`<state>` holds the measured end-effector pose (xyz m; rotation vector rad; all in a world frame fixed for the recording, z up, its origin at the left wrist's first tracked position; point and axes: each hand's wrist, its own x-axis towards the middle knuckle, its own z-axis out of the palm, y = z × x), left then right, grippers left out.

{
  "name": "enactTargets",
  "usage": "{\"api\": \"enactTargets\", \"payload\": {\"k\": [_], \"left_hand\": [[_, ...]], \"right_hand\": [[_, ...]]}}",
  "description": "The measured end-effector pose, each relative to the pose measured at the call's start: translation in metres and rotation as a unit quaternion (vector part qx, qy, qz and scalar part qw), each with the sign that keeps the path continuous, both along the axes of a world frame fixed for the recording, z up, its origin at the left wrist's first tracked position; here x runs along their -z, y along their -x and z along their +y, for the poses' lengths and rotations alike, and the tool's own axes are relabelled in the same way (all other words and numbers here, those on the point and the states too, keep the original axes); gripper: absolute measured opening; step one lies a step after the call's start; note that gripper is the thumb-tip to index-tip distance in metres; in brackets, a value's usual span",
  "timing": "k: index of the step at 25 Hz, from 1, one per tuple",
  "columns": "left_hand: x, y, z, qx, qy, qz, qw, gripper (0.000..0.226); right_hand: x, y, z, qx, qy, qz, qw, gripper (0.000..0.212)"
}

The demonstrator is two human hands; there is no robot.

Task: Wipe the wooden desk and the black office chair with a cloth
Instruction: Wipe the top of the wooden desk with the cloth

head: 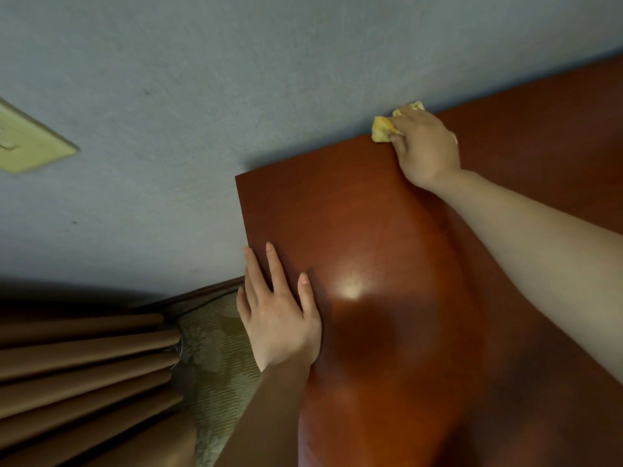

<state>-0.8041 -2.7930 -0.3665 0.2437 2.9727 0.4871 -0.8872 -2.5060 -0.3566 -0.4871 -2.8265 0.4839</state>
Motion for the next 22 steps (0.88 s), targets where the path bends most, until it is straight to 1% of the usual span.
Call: {"api": "enactTargets", "payload": {"k": [5, 7, 12, 15, 17, 19, 22], "left_hand": [[-0.001, 0.0, 0.001, -0.004, -0.001, 0.019, 1.0, 0.07], [-0.002, 0.0, 0.0, -0.015, -0.039, 0.021, 0.999, 0.071], [-0.007, -0.011, -0.005, -0.025, -0.16, 0.011, 0.987, 0.063], [-0.019, -0.025, -0.006, -0.022, -0.206, -0.015, 0.978, 0.062], [-0.022, -0.05, -0.015, -0.003, -0.195, -0.03, 0.98, 0.066], [-0.02, -0.087, -0.032, 0.027, -0.144, -0.031, 0.989, 0.067], [-0.016, -0.13, -0.059, 0.032, -0.082, -0.062, 0.994, 0.066]], "right_hand": [[0.002, -0.021, -0.056, -0.129, 0.021, -0.031, 0.991, 0.039], [0.0, -0.037, -0.077, -0.167, 0.033, -0.039, 0.985, 0.041], [-0.003, -0.097, -0.121, -0.213, 0.052, -0.066, 0.973, 0.043], [-0.008, -0.127, -0.139, -0.243, 0.06, -0.086, 0.964, 0.043], [-0.01, -0.145, -0.145, -0.265, 0.056, -0.1, 0.957, 0.043], [-0.011, -0.171, -0.152, -0.289, 0.045, -0.116, 0.949, 0.043], [-0.012, -0.213, -0.16, -0.319, 0.024, -0.132, 0.938, 0.044]]}}
